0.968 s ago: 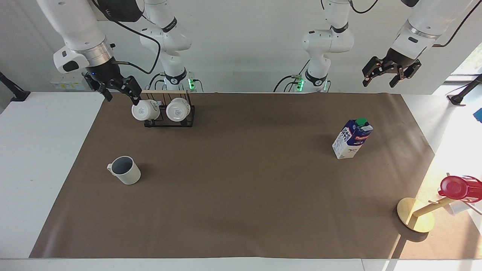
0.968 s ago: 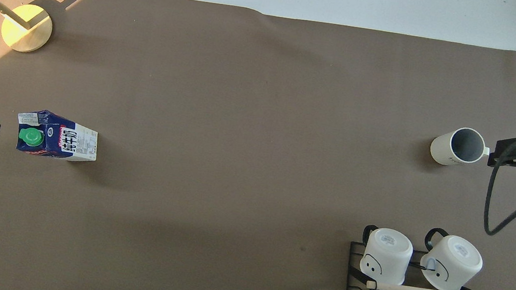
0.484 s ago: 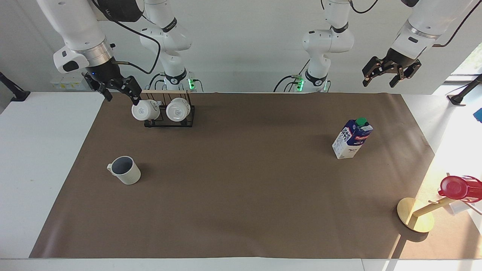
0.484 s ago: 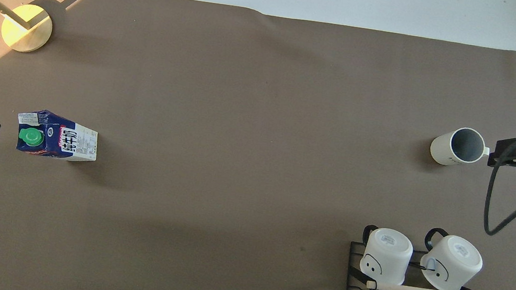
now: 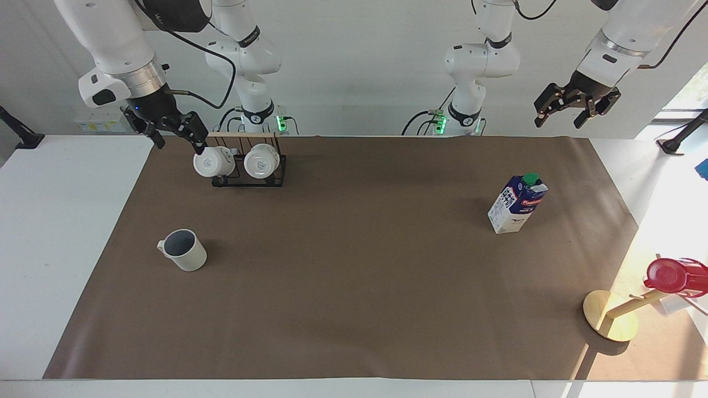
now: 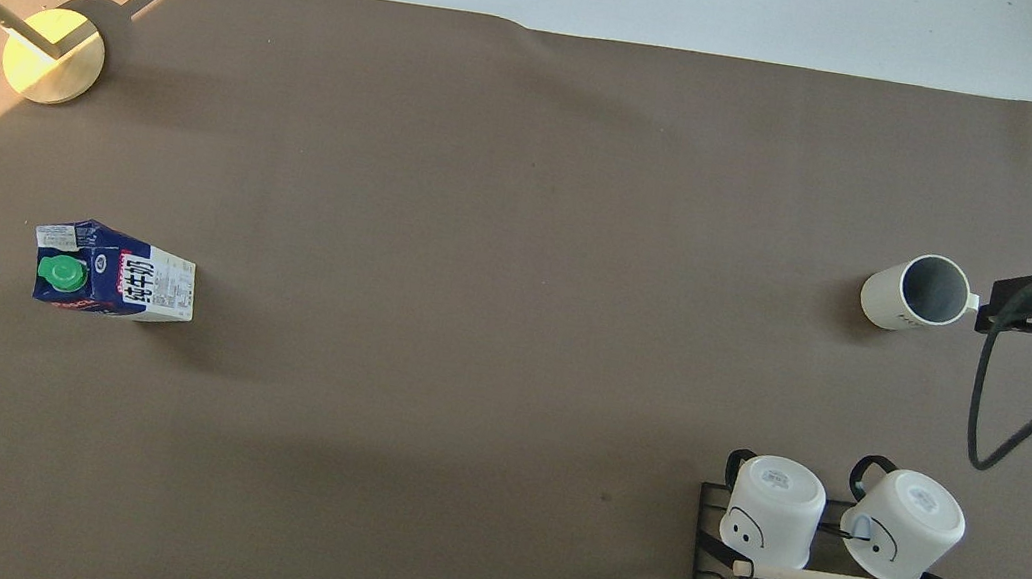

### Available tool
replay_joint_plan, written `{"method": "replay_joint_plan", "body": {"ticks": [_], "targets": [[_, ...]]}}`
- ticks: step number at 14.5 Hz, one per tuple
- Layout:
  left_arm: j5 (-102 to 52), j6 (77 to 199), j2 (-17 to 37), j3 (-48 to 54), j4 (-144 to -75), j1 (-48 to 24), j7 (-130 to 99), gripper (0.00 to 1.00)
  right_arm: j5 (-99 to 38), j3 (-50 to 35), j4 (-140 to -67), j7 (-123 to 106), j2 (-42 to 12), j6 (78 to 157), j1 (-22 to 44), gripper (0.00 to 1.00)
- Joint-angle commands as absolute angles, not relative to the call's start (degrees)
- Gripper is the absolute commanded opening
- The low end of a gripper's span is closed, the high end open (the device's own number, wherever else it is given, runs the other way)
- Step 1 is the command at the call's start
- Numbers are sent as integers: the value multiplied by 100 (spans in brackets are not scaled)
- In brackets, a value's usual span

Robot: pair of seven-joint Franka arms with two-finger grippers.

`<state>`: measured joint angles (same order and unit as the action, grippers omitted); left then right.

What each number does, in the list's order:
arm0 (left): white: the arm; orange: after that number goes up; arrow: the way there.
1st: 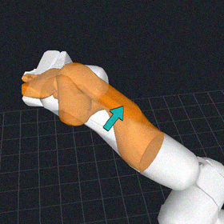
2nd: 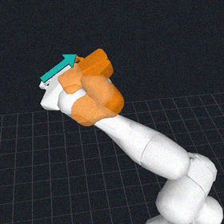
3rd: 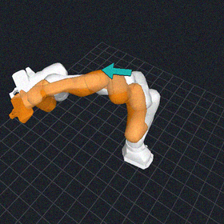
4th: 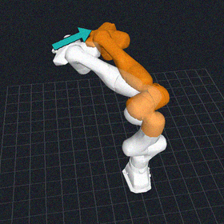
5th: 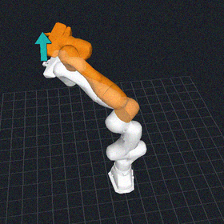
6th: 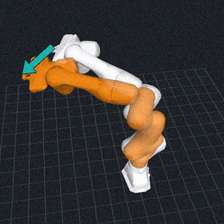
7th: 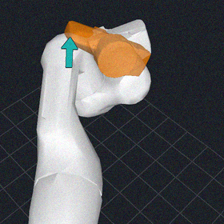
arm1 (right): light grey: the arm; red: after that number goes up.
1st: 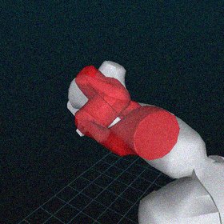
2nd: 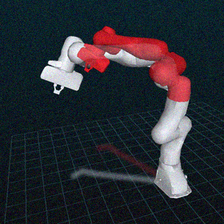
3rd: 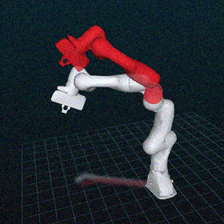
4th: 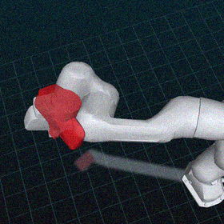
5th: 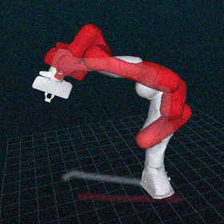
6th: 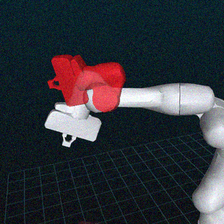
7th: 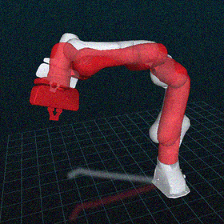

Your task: Place cup and milk on table

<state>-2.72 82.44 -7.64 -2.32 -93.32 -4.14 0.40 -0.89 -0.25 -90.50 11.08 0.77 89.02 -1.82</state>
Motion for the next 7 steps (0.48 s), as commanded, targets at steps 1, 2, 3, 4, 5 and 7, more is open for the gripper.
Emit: {"method": "replay_joint_plan", "body": {"ticks": [1,2,3,4,5,7], "targets": [[-185,8112,-773,-176,-9272,-352,18,100,-149,-35,-8965,1020,53,8701,-246,100],[-185,8112,-773,-176,-9272,-352,18,100,-141,-26,-8956,1037,44,8762,-246,100],[-185,8130,-773,-176,-9272,-352,9,100,-141,-35,-8956,1028,44,8763,-237,100],[-185,8130,-773,-176,-9272,-360,9,100,-141,-44,-8956,1028,44,8763,-229,100],[-185,8130,-773,-176,-9272,-360,9,100,-141,-44,-8965,985,44,8763,-229,100],[-185,8139,-773,-176,-9272,-360,18,100,-115,-44,-8956,967,35,8859,-237,100]]}}
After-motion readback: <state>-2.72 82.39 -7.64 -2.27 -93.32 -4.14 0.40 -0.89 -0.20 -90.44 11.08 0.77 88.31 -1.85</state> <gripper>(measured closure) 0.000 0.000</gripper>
